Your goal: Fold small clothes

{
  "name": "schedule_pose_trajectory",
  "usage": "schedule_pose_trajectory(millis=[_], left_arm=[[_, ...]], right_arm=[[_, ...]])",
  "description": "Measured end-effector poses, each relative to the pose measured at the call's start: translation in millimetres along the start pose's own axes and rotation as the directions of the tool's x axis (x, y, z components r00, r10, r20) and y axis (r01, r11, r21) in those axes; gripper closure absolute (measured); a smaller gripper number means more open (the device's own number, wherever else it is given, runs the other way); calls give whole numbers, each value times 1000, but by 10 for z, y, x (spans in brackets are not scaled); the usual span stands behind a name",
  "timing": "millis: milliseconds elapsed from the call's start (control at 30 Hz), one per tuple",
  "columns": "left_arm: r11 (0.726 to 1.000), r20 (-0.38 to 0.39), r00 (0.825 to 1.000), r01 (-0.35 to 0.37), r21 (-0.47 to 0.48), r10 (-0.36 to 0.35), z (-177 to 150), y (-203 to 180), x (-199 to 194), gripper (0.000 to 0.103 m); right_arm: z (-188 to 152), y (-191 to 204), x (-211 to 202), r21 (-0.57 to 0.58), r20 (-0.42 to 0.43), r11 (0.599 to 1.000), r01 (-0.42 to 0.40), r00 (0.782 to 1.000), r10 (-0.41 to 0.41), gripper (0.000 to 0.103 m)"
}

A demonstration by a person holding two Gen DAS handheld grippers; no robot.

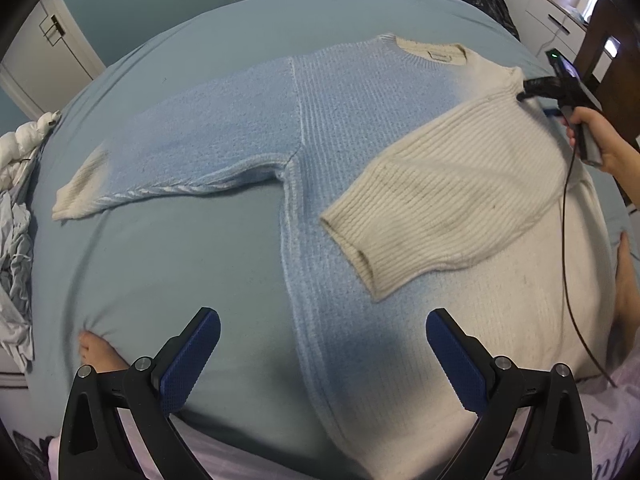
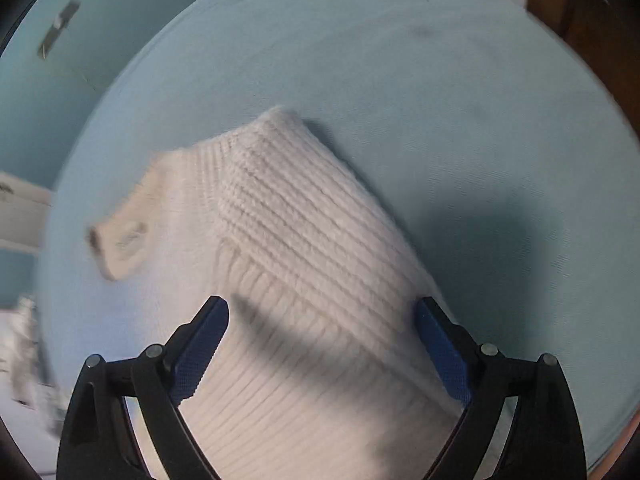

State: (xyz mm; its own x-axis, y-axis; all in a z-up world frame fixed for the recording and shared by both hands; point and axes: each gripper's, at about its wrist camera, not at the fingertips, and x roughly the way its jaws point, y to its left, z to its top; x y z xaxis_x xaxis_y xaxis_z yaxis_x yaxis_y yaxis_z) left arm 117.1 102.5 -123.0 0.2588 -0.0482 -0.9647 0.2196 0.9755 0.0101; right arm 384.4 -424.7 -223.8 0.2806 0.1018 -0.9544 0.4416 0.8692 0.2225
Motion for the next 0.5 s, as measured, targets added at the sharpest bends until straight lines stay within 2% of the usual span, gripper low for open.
schedule_pose_trajectory(millis=[33, 67, 100, 133, 167, 267, 300, 333, 367, 400, 433, 467, 500], left_arm=[[1000, -3, 1000, 5, 2, -5, -12, 7, 3, 0], [1000, -6, 1000, 8, 2, -8, -27, 16, 5, 0], [1000, -7, 1000, 8, 1, -8, -45, 27, 7, 0], [1000, -8, 1000, 5, 0, -5, -62, 40, 9, 0], [1000, -11, 1000, -5, -1, 4, -76, 55, 12, 0], [1000, -11, 1000, -12, -15, 11, -89, 103, -5, 0], [1000, -7, 1000, -7, -22, 7, -88, 125, -23, 0], [1000, -2, 1000, -5, -29, 5, -83, 142, -41, 0], [999, 9, 1000, -3, -36, 3, -75, 159, -72, 0], [999, 17, 1000, -2, -39, 3, -70, 172, -96, 0], [999, 24, 1000, -3, -41, 4, -62, 179, -110, 0], [999, 27, 1000, -6, -43, 7, -60, 186, -118, 0], [999, 27, 1000, -6, -45, 7, -64, 191, -120, 0]], right_arm=[[10, 62, -10, -80, 36, 992, 100, 995, -98, 43], [-20, 219, -46, -117, 61, 985, 127, 991, -120, 61], [9, 155, -126, -115, 91, 987, 109, 991, -99, 70], [62, 16, -224, -74, 115, 994, 86, 990, -77, 87], [174, -43, -261, -38, 130, 996, 83, 988, -78, 91], [317, -492, -586, 127, 235, 988, 89, 965, -117, 92], [363, -694, -668, 185, 240, 980, 78, 963, -122, 92], [357, -737, -661, 205, 209, 976, 68, 972, -111, 90], [416, -751, -589, 213, 163, 975, 64, 982, -100, 76], [446, -889, -543, 221, 75, 972, 81, 992, -100, 66], [455, -967, -542, 235, 17, 965, 121, 992, -128, 46], [467, -1015, -624, 234, 9, 963, 136, 990, -142, 43], [472, -1029, -793, 203, 55, 970, 133, 988, -147, 43]])
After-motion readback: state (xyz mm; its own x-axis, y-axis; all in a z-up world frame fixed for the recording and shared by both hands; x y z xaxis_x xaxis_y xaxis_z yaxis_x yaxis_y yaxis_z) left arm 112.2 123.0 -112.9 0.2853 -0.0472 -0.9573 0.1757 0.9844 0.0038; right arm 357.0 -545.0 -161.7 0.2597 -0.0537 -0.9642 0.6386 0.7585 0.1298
